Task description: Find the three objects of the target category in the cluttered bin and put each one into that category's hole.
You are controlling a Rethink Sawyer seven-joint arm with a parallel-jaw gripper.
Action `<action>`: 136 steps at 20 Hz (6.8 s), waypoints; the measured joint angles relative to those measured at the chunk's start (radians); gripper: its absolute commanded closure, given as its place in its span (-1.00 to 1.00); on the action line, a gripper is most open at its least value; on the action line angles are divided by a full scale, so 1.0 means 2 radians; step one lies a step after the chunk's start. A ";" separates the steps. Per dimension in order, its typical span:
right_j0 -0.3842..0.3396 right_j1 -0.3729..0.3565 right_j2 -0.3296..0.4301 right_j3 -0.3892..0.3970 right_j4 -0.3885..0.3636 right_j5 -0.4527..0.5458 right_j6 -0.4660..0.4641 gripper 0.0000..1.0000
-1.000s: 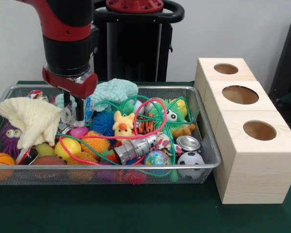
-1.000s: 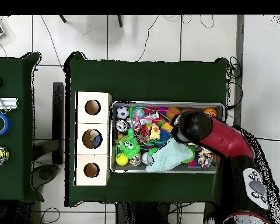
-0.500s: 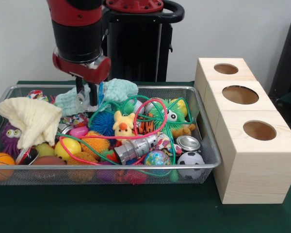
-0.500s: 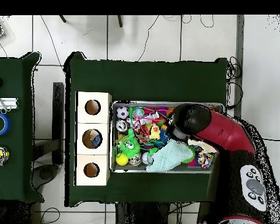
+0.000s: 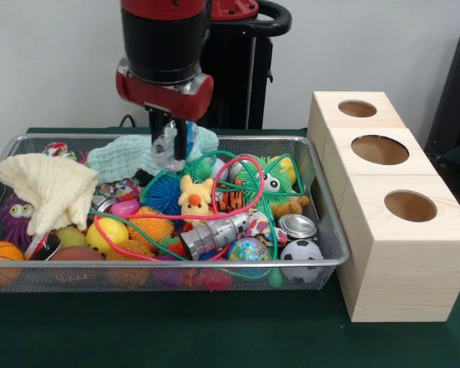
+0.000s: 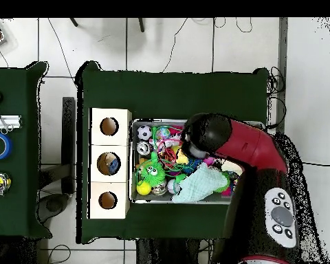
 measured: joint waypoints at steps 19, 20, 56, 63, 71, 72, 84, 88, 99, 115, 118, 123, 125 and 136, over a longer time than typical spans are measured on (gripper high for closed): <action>0.185 -0.039 -0.094 0.000 0.023 0.012 0.090 1.00; 0.192 -0.043 -0.098 0.000 0.025 0.018 0.098 1.00; 0.264 0.031 -0.163 -0.036 0.090 -0.008 0.275 1.00; 0.268 0.041 -0.172 -0.035 0.096 -0.008 0.278 1.00; 0.302 0.042 -0.193 -0.031 0.106 -0.008 0.285 1.00; 0.311 0.042 -0.197 -0.030 0.111 -0.008 0.290 1.00; 0.357 0.042 -0.210 -0.022 0.146 -0.015 0.347 1.00; 0.362 0.043 -0.210 -0.013 0.150 -0.032 0.351 1.00; 0.372 0.053 -0.210 0.041 0.155 -0.153 0.351 1.00; 0.395 0.063 -0.224 0.063 0.176 -0.171 0.351 1.00; 0.401 0.065 -0.226 0.063 0.180 -0.171 0.351 1.00; 0.409 0.066 -0.226 0.068 0.187 -0.171 0.351 1.00; 0.410 0.066 -0.226 0.073 0.190 -0.171 0.351 1.00; 0.399 0.050 -0.212 0.110 0.201 -0.207 0.351 1.00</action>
